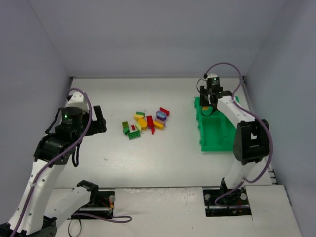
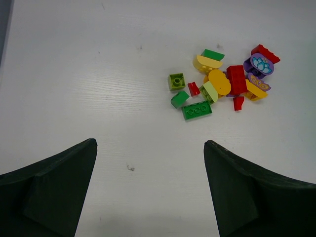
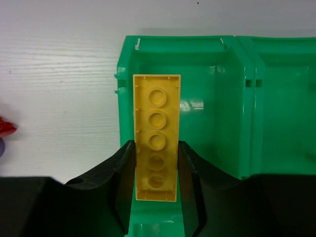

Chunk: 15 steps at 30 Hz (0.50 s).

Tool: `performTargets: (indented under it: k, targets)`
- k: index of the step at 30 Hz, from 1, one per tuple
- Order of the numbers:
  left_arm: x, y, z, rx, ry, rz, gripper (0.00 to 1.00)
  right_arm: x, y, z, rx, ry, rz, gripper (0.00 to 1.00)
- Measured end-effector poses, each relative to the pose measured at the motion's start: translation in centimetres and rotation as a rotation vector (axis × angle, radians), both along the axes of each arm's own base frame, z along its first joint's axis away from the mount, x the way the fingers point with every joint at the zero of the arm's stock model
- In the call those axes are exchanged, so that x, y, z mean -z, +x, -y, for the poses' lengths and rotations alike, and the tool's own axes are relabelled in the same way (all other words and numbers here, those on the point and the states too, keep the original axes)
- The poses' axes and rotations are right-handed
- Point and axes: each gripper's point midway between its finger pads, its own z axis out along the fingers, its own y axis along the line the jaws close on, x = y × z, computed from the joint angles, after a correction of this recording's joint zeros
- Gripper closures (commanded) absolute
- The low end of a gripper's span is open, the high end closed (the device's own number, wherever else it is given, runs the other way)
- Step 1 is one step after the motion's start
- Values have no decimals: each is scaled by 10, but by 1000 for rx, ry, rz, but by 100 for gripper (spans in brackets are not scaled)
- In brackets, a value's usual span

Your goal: Sort the legos into containers by color

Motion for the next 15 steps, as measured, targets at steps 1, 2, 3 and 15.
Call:
performTargets:
  k: [1,2,3,15]
  targets:
    - [0,0,0,0,-1,2,17,6,1,2,3,-1,-12,92]
    - [-1,-1,0,0,-2,4,17,10,2,4,8,-1,-22,86]
    - [-1,-1,0,0,-2,6,17,14,1,6,11,-2,-33,82]
    - [-2,-2,-1,0,-4,10,17,24,6,9,4,-11,-51,45]
